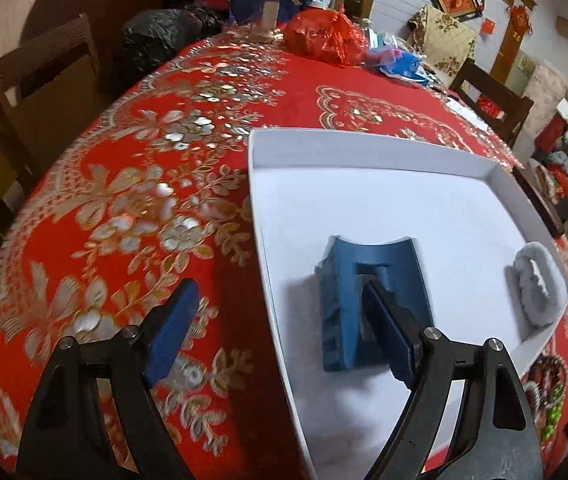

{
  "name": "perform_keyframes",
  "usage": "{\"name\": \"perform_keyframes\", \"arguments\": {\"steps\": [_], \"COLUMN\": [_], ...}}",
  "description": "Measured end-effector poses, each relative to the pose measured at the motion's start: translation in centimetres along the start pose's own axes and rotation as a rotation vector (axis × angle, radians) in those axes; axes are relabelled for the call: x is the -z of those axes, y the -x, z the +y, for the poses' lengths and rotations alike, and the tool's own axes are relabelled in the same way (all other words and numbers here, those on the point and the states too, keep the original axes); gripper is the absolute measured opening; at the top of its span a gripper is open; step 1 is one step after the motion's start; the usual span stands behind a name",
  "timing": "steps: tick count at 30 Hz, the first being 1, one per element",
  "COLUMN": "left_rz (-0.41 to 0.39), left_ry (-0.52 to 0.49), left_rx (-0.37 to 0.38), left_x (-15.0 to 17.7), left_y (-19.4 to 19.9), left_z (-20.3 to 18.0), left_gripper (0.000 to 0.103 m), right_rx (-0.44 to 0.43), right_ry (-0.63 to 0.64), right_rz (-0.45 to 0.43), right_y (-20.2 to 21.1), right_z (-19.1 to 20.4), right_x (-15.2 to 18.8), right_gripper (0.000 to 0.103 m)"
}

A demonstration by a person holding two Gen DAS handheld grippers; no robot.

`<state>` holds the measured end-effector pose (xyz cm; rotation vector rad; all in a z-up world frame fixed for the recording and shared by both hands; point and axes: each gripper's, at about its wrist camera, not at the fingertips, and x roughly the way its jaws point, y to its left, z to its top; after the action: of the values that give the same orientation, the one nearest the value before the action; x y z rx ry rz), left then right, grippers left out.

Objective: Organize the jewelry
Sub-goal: 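Move the left tool back to the silver beaded bracelet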

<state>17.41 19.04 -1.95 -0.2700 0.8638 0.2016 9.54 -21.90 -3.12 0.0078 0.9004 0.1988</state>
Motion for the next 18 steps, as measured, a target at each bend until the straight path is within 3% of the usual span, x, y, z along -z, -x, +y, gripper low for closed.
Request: {"name": "perform_keyframes", "arguments": {"steps": [3,6,10,14,18], "left_rz": [-0.005,-0.073,-0.155,-0.056,-0.022], "left_ry": [0.007,0.034,-0.026,-0.140,-0.214], "left_rx": [0.013,0.063,0.124,0.261,0.270], "left_x": [0.4,1.8,4.0,6.9,7.9], "left_y": [0.7,3.9,8.6,9.2,7.6], "left_z": [0.4,0.4,-1.4,-5.6,-9.3], "left_gripper": [0.084,0.084,0.088,0.092,0.092], "right_rx": [0.018,0.039,0.042,0.050,0.052], "right_ry": [0.014,0.035,0.043,0.040,0.038], "right_rz": [0.009,0.020,0.021,0.018,0.016], "right_y": [-0.2,-0.3,-0.3,-0.3,-0.1], "right_z": [0.3,0.8,1.0,1.1,1.1], "right_x": [0.0,0.1,0.2,0.3,0.6], "right_gripper": [0.103,0.103,0.103,0.103,0.103]}}
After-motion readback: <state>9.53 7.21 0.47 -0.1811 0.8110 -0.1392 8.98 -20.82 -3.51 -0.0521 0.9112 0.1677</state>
